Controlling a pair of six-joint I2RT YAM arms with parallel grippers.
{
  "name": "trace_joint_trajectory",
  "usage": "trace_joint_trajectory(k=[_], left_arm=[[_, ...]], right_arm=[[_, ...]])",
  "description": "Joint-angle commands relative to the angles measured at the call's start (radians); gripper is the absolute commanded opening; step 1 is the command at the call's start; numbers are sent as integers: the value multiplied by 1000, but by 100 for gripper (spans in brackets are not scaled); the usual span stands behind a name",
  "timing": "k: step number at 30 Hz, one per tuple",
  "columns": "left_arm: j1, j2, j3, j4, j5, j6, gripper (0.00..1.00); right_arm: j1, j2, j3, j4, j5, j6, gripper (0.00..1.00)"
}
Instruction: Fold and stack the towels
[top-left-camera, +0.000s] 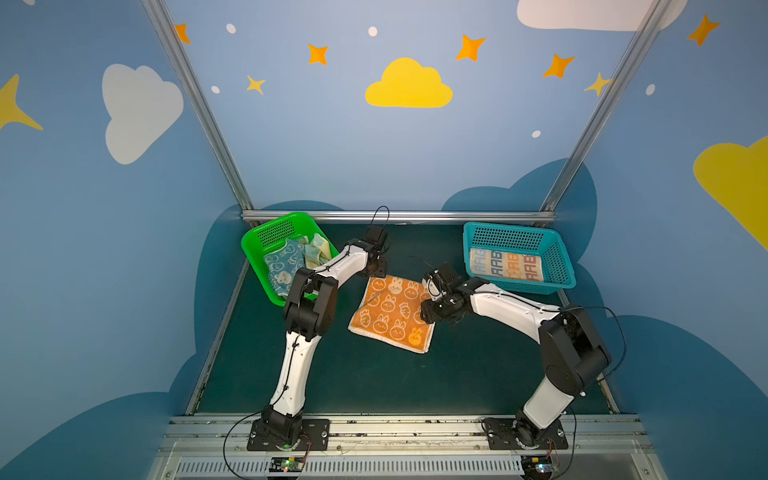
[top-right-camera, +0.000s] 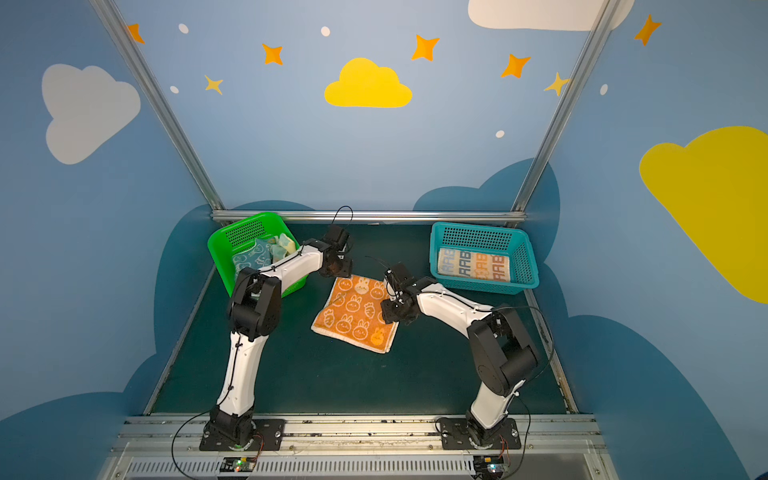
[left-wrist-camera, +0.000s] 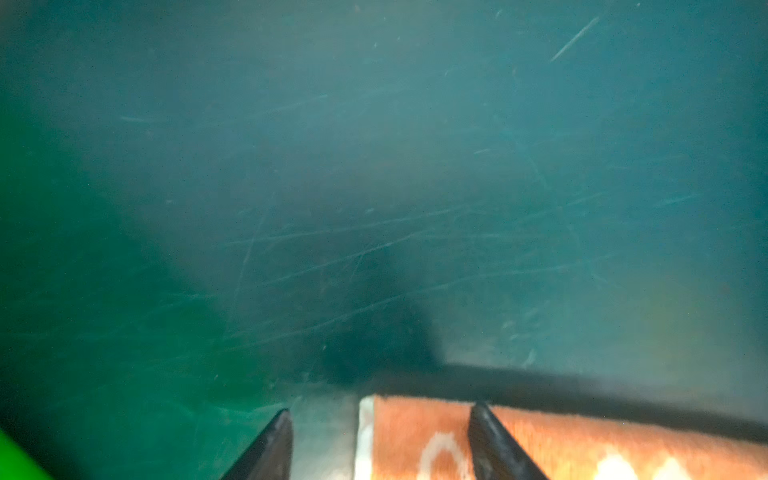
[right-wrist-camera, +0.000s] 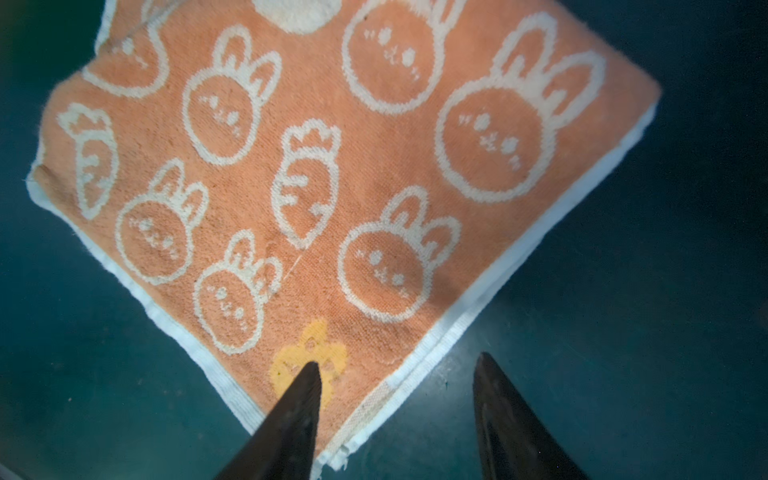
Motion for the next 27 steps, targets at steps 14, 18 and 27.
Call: trace_joint_trajectory(k=[14, 18, 27], left_arm=[[6, 115, 97, -129, 13, -1, 14], [6, 110, 72, -138, -6, -17, 4], [3, 5, -142, -64, 3, -70, 4]], right_arm=[[-115, 102, 243, -188, 23, -184, 51], [-130, 176, 325, -235, -25, -274, 51], [-166, 326, 502, -294, -12, -395, 53]])
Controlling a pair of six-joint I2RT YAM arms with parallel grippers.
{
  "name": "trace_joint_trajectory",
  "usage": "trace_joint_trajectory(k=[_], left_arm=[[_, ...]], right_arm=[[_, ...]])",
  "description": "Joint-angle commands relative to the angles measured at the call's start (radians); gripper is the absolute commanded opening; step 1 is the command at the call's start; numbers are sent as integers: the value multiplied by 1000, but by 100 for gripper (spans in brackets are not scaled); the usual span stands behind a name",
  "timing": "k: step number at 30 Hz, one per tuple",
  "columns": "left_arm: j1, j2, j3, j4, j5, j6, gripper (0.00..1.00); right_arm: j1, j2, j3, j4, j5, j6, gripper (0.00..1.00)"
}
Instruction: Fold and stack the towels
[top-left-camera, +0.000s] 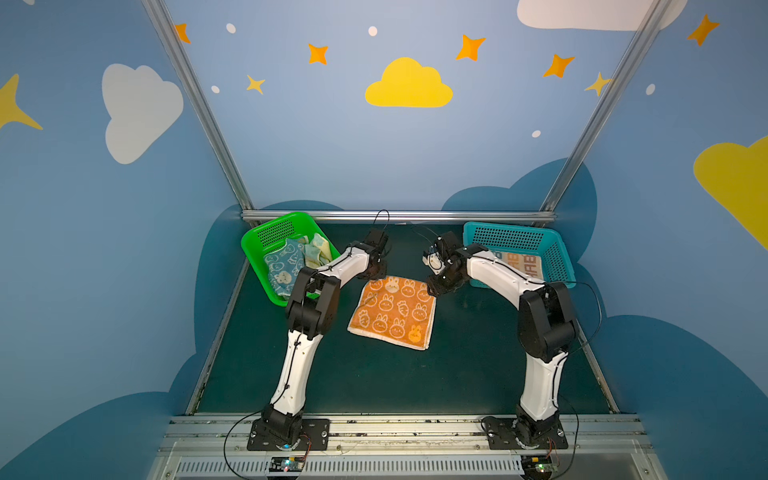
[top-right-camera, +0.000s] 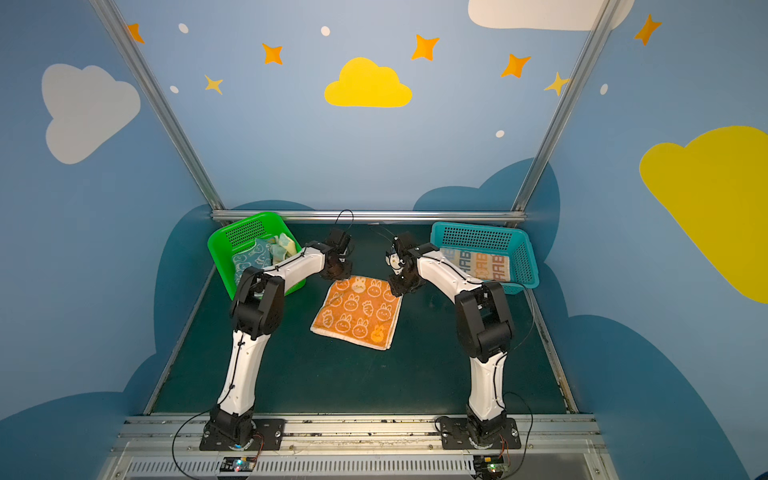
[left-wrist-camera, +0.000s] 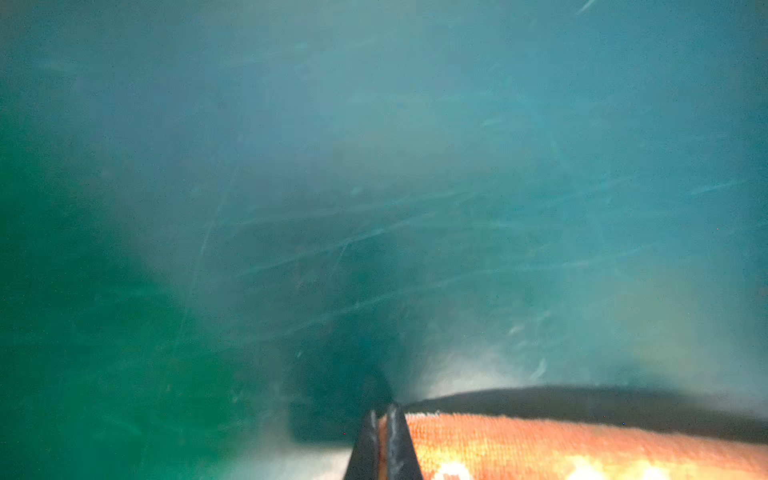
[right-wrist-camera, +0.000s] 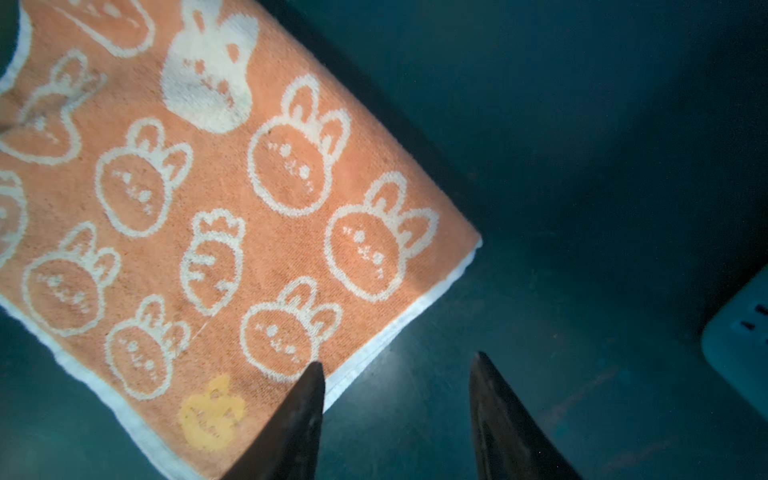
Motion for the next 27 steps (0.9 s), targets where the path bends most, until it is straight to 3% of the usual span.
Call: trace_joint_trajectory(k=[1, 16, 27], left_arm=[[5, 10, -83, -82, -14, -24, 4], [5, -17, -96, -83, -19, -18, 4], [10, -50, -94, -89, -47, -13, 4]], right_arm=[[-27, 57, 75, -55, -14, -66, 53], [-63, 319, 374, -212, -55, -117, 51], [-64, 377, 427, -295, -63, -118, 31]])
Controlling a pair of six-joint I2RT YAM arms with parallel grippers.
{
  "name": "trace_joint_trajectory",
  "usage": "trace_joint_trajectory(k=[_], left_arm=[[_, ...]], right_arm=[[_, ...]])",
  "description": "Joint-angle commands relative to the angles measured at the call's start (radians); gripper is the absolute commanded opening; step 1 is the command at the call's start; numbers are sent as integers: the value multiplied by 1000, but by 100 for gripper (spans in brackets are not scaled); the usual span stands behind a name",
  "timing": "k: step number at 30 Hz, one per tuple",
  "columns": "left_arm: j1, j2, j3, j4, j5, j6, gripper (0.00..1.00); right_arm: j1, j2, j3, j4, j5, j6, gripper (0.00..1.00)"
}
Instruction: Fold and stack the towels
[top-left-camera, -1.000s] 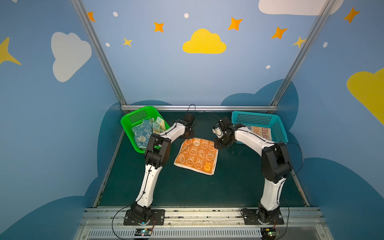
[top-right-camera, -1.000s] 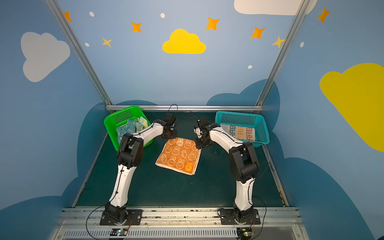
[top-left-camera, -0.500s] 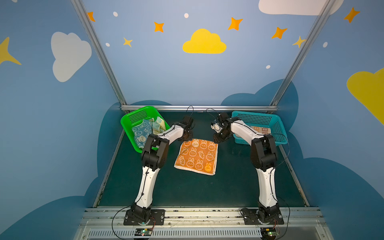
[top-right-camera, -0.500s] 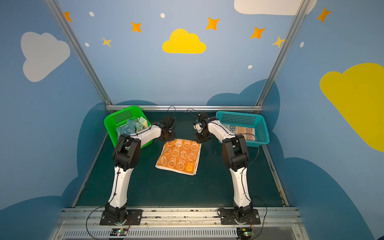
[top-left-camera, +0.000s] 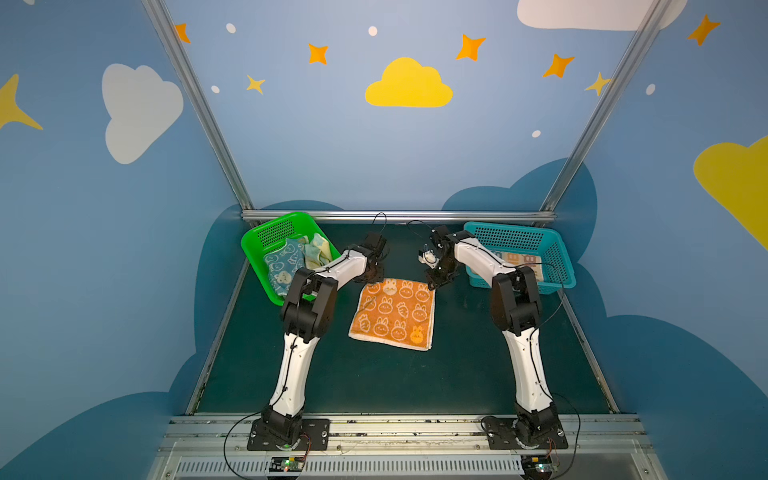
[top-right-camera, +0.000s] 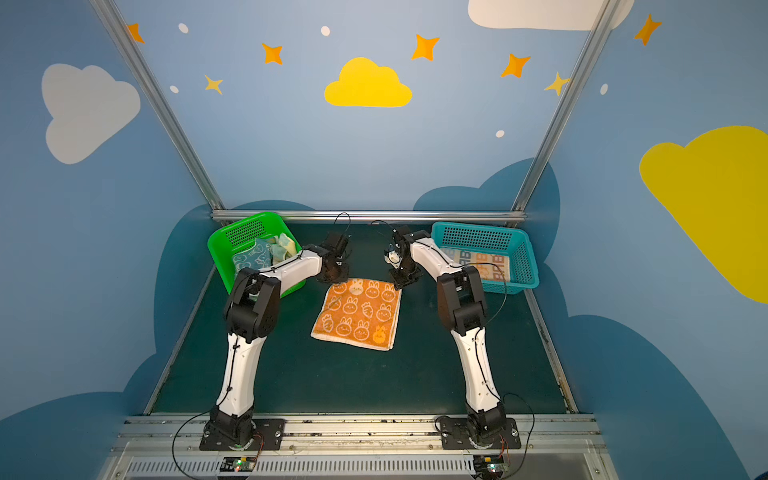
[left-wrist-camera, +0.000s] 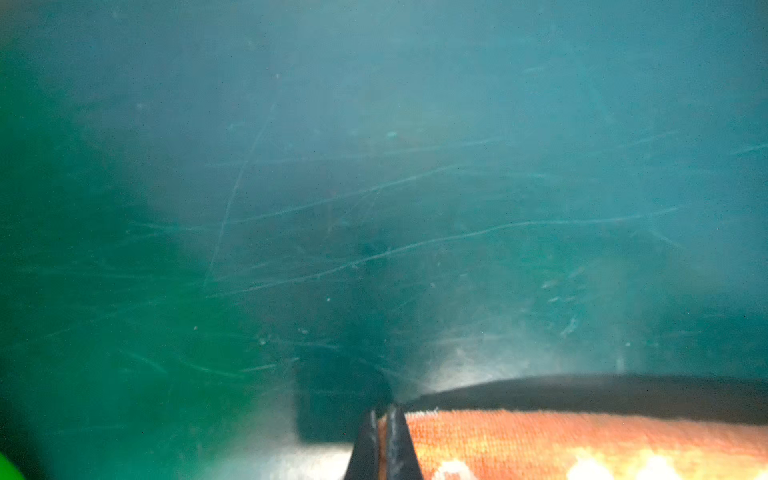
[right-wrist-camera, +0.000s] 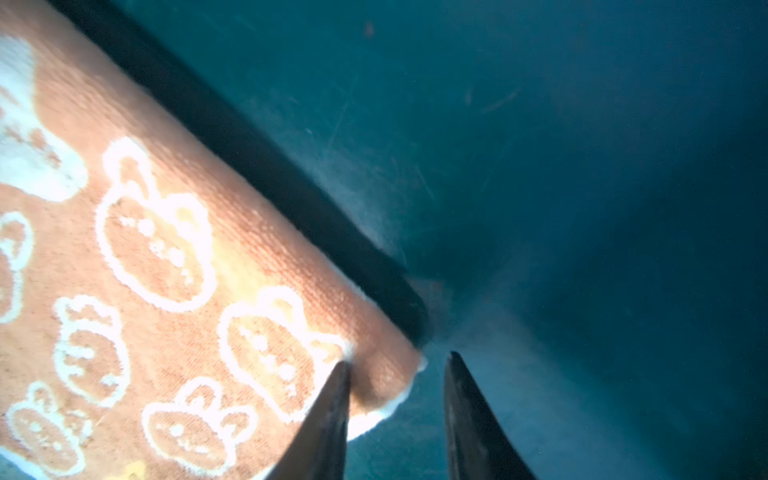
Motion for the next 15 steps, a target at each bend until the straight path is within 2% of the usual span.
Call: trace_joint_trajectory(k=[1, 6, 10, 15], left_arm=[[11, -6, -26, -103, -28, 7, 4], [13, -7, -10, -108, -29, 11, 4], [14, -2, 2, -109, -24, 12, 4], [13, -2, 7, -113, -14, 12, 4]], right_arm=[[-4, 24, 26, -53, -12, -6, 30], [-5, 36, 55, -61, -12, -16, 31], [-5, 21, 59, -37, -44, -24, 44], [-5, 57, 151, -86, -72, -28, 45]])
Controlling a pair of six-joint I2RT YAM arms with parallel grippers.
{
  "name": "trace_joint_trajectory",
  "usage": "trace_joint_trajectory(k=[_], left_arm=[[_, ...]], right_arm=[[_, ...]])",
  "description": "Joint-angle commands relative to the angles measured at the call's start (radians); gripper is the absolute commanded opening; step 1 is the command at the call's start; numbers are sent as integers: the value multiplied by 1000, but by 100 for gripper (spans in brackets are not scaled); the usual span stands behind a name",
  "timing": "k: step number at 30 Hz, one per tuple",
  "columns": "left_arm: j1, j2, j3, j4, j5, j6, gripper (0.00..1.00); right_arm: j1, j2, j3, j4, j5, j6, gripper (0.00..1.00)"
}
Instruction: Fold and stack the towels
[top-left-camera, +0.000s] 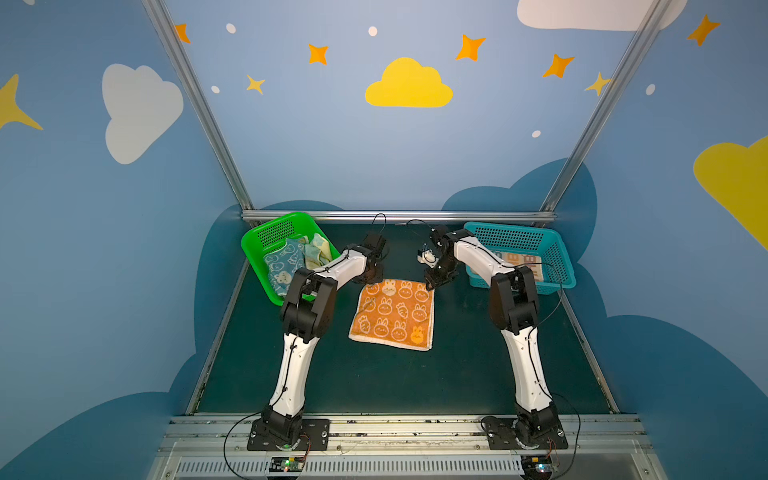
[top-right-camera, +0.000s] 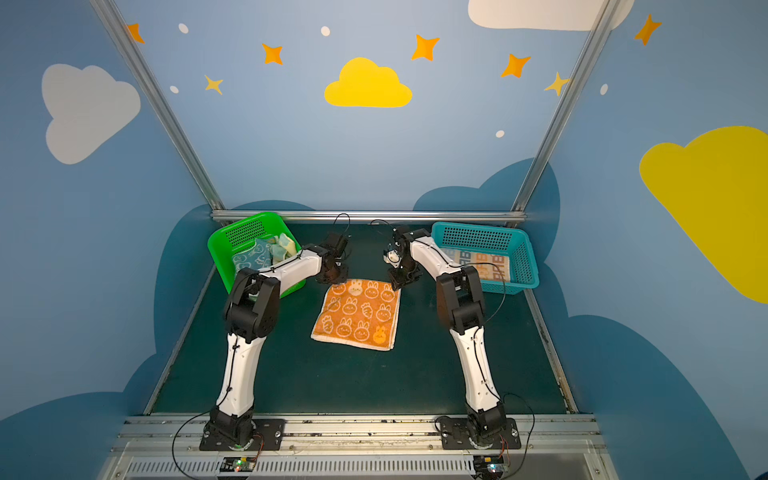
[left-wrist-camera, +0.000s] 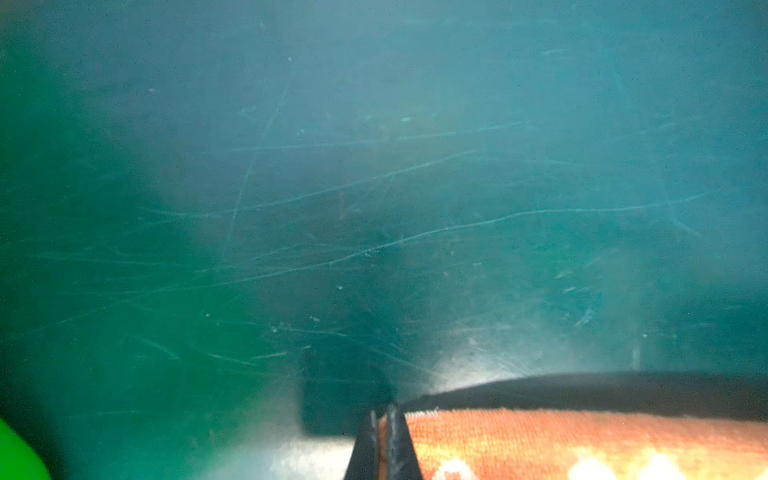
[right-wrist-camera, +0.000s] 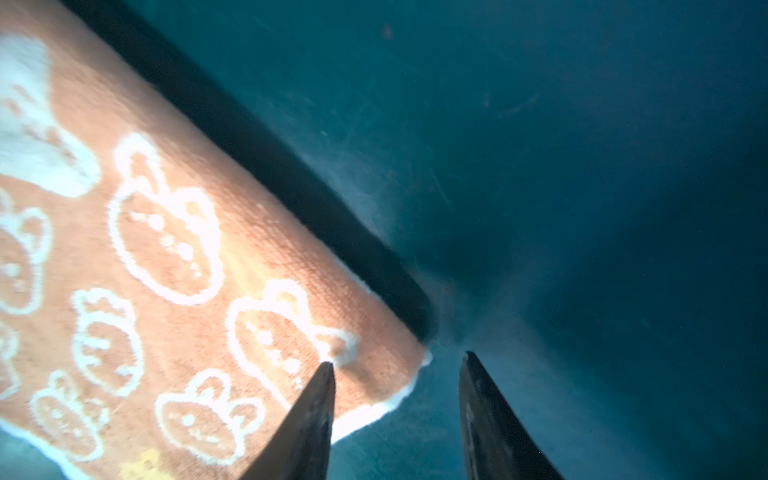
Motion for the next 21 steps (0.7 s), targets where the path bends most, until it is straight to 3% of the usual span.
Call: trace_joint_trajectory(k=[1, 15, 21], left_arm=[[12, 0, 3, -90, -5, 11, 4], [11, -8, -8, -89, 12, 2, 4], [12, -15, -8, -90, 13, 3, 4]], right_arm=[[-2, 39, 93, -60, -37, -2, 45], [-13, 107, 122, -102, -50, 83, 42], [-12, 131, 127, -113, -60, 121, 35]])
